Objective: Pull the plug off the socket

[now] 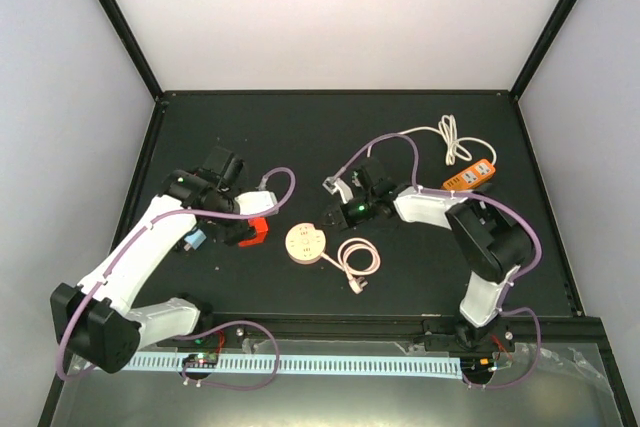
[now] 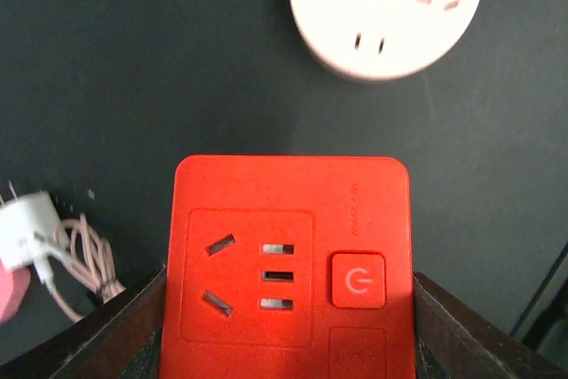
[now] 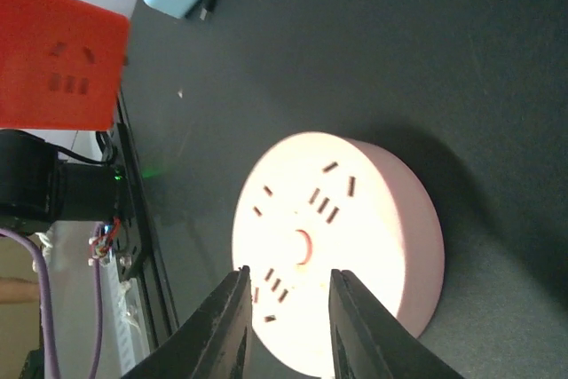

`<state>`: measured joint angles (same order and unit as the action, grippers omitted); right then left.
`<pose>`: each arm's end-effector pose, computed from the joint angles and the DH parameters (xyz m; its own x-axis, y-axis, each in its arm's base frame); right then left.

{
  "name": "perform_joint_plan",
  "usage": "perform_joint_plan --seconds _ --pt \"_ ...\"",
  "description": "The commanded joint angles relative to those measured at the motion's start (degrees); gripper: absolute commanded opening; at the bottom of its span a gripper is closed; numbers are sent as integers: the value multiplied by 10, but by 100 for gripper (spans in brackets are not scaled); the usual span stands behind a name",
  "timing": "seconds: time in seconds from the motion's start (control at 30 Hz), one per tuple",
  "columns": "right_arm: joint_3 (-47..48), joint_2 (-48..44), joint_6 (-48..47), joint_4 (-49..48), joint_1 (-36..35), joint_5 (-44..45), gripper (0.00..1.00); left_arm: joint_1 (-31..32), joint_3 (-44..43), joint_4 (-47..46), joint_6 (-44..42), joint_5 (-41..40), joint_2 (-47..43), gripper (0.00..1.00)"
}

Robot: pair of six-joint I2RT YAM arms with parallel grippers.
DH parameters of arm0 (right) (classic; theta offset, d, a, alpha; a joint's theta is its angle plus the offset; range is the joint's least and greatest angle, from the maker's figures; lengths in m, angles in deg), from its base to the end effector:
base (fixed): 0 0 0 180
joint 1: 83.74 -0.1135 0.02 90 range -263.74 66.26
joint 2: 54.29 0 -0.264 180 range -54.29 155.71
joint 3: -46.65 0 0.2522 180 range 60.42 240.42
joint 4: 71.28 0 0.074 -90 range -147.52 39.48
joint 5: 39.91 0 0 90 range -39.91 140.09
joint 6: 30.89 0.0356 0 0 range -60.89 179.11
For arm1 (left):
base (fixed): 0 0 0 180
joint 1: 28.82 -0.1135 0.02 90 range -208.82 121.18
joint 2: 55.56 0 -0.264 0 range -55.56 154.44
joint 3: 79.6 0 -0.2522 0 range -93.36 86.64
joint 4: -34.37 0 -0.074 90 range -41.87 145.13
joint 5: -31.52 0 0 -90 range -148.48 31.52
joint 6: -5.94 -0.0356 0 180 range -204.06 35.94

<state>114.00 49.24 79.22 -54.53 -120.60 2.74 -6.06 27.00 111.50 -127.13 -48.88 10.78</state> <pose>0.2599 0.2276 0.1430 -0.8612 -0.3545 -0.3643 -0.4952 0.4239 0.7583 0.1835 -0.0834 0.2837 -0.3370 0.8716 -0.3561 0.9090 0.3998 0.1182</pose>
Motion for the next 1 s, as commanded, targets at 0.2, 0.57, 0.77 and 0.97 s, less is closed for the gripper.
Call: perform_joint_plan --seconds 0.2,0.57,0.77,0.97 --pt "-6 -104 -40 -6 10 42 41 -9 9 138 -18 -169 39 10" --pt "-20 -113 -21 -18 53 33 55 -8 -24 152 46 -230 165 13" --pt "-30 -118 -11 -32 65 30 57 -6 -40 134 64 -229 221 14" --pt "-29 -115 -9 -32 66 26 58 -5 -43 110 62 -241 263 19"
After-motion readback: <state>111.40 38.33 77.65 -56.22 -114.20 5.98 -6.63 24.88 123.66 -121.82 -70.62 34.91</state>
